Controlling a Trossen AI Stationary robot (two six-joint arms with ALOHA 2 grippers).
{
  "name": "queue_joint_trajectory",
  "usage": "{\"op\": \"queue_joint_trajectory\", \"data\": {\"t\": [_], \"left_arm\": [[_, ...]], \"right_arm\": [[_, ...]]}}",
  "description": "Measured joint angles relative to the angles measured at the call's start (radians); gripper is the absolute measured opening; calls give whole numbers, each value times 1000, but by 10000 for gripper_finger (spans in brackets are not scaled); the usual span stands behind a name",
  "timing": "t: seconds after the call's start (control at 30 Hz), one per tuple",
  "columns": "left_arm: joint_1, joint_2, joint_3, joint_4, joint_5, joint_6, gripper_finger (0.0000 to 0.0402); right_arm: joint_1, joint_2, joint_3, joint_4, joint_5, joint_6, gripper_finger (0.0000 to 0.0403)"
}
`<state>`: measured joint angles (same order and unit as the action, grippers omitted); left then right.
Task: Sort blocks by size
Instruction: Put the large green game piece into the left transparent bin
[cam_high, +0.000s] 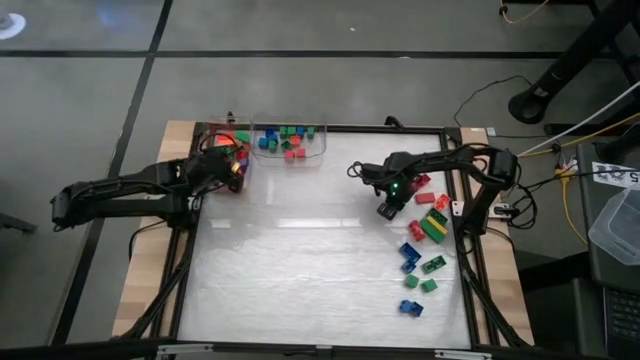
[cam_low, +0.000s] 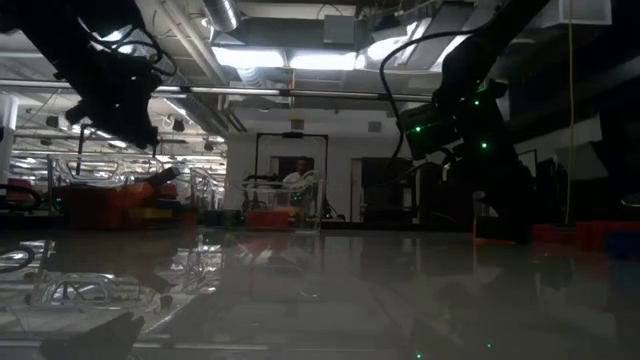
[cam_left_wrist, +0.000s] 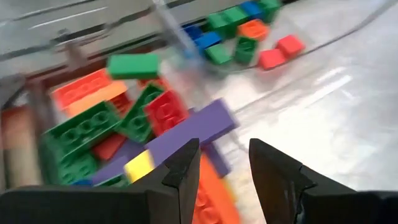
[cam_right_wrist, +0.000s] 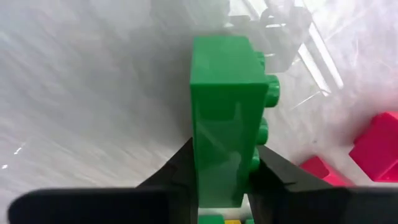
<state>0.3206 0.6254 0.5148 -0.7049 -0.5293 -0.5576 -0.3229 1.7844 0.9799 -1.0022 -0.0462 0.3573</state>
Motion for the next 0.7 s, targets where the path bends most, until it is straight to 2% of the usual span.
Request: {"op": "queue_joint_trajectory", "data": {"t": [0.1,0.27,0.4,0.57,0.7], "left_arm": [[-1,-1,0,55,59,53,127],[-31,-1,0,159,147,148,127],[-79,-1,0,262,248,175,127],[-156,2,0,349,379,171,127],[-229,14,0,355,442,168,127]], "right_arm": [[17,0,0,10,-9,-5,94],[66,2,22,22,-11,-8,126],[109,7,69,59,-17,-7,111],[165,7,128,234,-75,-6,91],[209,4,166,507,-137,-7,104]]}}
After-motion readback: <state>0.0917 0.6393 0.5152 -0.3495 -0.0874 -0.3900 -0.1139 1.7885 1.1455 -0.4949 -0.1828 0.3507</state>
